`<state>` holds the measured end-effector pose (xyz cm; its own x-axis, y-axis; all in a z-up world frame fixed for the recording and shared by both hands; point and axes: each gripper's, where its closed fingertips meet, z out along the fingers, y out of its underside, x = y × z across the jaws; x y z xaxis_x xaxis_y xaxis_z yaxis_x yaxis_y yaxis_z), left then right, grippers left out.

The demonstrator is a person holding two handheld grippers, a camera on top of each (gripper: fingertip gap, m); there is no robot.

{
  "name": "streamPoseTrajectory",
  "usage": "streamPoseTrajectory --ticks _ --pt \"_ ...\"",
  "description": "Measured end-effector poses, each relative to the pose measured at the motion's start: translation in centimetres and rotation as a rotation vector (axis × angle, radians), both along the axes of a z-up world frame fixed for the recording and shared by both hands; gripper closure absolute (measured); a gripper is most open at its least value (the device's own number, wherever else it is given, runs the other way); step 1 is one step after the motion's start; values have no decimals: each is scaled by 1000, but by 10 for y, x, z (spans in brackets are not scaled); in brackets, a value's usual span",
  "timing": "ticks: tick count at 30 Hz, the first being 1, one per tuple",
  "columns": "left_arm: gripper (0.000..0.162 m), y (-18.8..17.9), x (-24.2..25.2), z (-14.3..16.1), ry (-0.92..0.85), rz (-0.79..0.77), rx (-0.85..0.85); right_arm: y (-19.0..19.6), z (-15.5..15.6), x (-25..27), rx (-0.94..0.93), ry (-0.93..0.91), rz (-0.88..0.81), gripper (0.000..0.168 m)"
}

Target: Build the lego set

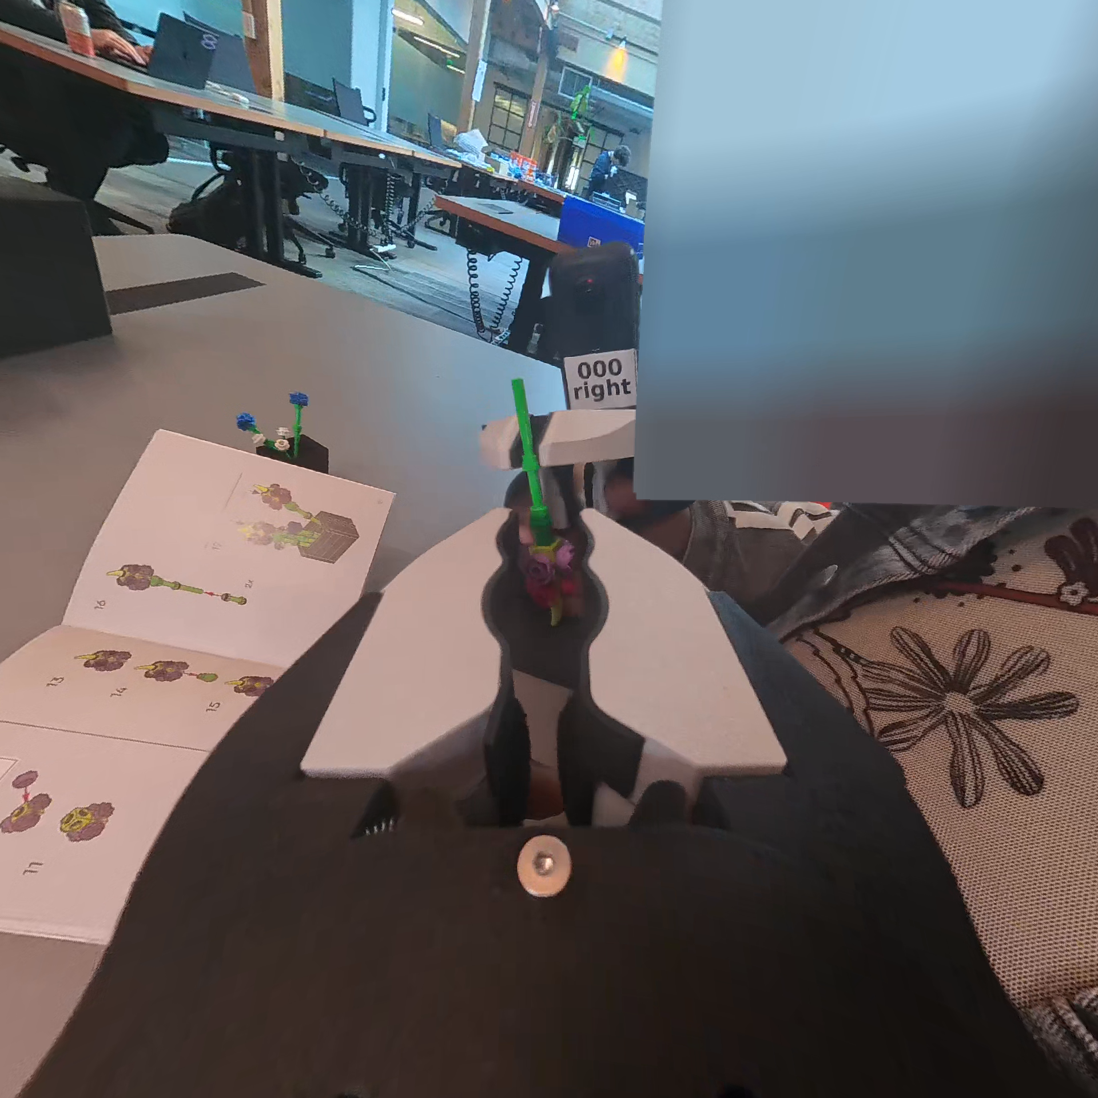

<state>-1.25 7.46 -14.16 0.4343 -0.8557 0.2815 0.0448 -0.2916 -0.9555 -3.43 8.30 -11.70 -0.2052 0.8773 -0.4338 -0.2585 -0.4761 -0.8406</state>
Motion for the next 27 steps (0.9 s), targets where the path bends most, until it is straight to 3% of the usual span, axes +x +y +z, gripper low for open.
streamPoseTrajectory --ticks 2,6,13,15,27 --pt "155 -1 -1 1 -18 -19 8 -3 0 -3 8 -5 12 163" --pt "156 -1 -5 0 -51 -31 3 -3 -1 -6 24 -20 27 163" --pt "156 -2 -11 -12 52 -31 14 2 4 -6 70 -62 40 155" --pt "156 -3 -11 -13 69 -32 22 0 2 -10 87 -74 55 166" --pt "154 1 -17 -4 26 -5 49 -7 -8 -20 113 -112 61 166"
